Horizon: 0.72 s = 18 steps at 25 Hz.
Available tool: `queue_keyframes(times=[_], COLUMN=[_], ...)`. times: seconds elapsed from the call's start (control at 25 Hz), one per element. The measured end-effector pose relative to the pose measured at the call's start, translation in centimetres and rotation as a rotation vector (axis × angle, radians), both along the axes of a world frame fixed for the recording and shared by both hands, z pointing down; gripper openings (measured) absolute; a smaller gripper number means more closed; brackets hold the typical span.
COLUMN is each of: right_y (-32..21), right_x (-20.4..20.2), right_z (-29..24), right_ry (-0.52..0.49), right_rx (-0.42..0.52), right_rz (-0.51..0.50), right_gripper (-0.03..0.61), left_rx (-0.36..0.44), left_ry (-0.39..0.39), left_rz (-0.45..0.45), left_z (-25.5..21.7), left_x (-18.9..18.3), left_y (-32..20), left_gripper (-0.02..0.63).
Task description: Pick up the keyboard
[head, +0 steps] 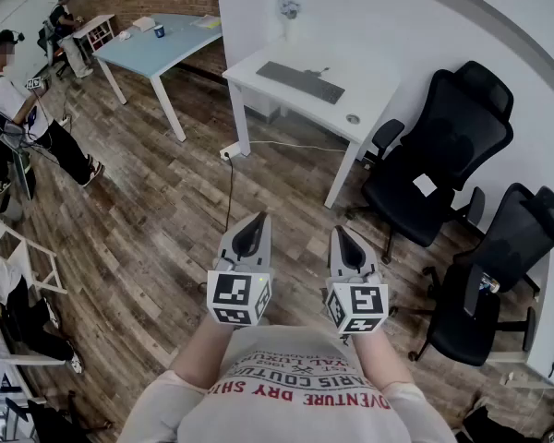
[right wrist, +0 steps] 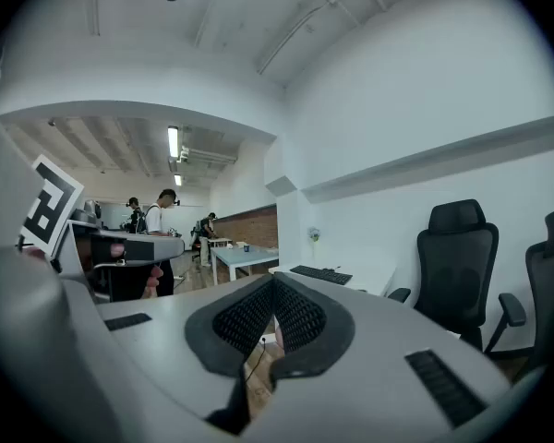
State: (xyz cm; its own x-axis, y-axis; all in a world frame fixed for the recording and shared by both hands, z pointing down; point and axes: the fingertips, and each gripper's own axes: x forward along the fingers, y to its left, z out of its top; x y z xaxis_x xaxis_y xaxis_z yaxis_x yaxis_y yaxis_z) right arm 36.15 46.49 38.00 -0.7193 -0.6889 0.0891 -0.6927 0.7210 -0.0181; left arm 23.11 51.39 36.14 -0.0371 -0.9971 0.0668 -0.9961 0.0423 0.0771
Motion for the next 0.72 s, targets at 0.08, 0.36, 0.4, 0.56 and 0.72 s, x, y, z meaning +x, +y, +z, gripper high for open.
queue_keyframes(times=[0.08, 0.36, 0.4, 0.56, 0.72], right_y=[0.0, -0.4, -0.4, -0.3, -0.1], right_x=[-0.2, -0.9, -1.2, -2.4, -4.5], right_z=[0.1, 0.5, 0.6, 0.8, 1.6], right_ry=[0.005, 0.022, 0.026, 0.004, -0.014], right_rx=[-0.001, -0.009, -0.008, -0.021, -0.039], right_rz=[-0.003, -0.014, -0.014, 0.001, 0.003], right_gripper=[0.025, 0.025, 0.025, 0.025, 0.025], left_rx=[-0.003, -0.007, -0.008, -0.010, -0.015], left_ry=[0.002, -0.002, 0.000, 0.012, 0.016], left_rz=[-0.002, -0.002, -0.002, -0.002, -0.004], left_z=[0.1, 0.4, 0.4, 0.7, 1.6], left_x=[-0.2, -0.6, -0.9, -2.4, -4.8], left_y=[0.0, -0.6, -0.7, -0.4, 0.0], left_gripper=[0.026, 0.026, 0.026, 0.026, 0.026])
